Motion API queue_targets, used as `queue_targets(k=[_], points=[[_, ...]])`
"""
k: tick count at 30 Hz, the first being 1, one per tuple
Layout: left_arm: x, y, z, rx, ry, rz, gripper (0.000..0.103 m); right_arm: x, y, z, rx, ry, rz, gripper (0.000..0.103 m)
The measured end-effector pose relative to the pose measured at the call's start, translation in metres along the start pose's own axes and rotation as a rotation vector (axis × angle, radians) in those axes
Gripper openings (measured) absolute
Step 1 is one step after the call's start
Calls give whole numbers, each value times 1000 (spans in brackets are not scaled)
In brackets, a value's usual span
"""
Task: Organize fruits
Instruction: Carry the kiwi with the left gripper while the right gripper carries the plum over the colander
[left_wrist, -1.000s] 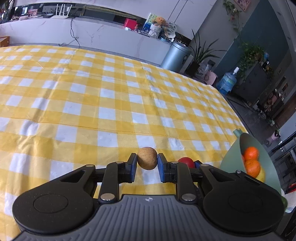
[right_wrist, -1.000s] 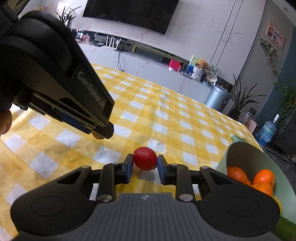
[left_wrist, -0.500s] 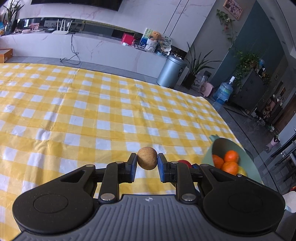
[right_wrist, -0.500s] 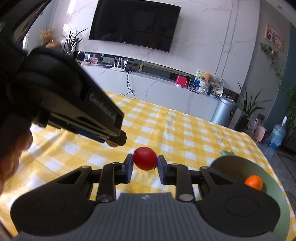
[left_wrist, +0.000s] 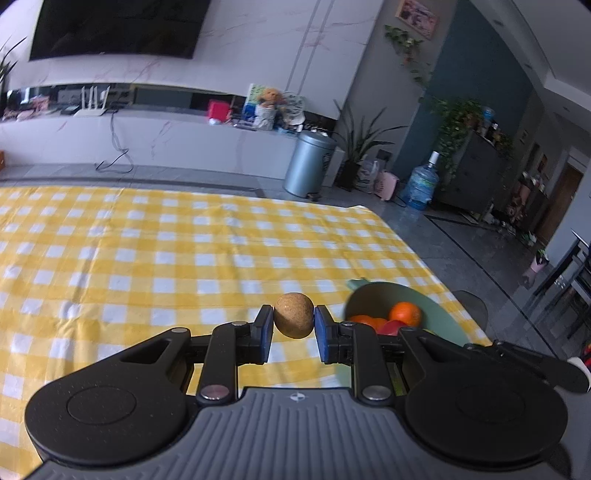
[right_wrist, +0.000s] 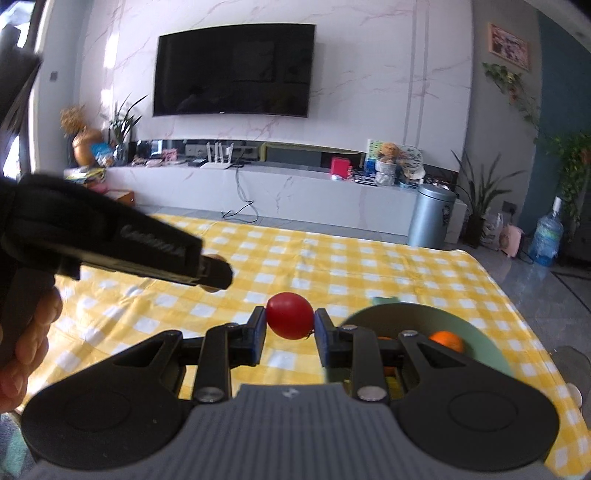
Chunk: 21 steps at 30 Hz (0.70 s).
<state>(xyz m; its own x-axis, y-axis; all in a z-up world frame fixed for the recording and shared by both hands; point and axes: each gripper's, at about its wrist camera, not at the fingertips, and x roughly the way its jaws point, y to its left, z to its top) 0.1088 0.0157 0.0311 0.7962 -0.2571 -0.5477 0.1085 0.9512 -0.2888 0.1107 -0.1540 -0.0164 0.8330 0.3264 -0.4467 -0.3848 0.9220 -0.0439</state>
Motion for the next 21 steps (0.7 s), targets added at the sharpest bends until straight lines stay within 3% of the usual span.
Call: queue_targets(k=[9, 21], points=[[9, -48, 1, 110, 9, -56, 26, -29, -58, 5, 104, 5, -54, 24], [69, -88, -4, 190, 164, -129, 26, -20, -113, -7, 156, 118, -115, 24]])
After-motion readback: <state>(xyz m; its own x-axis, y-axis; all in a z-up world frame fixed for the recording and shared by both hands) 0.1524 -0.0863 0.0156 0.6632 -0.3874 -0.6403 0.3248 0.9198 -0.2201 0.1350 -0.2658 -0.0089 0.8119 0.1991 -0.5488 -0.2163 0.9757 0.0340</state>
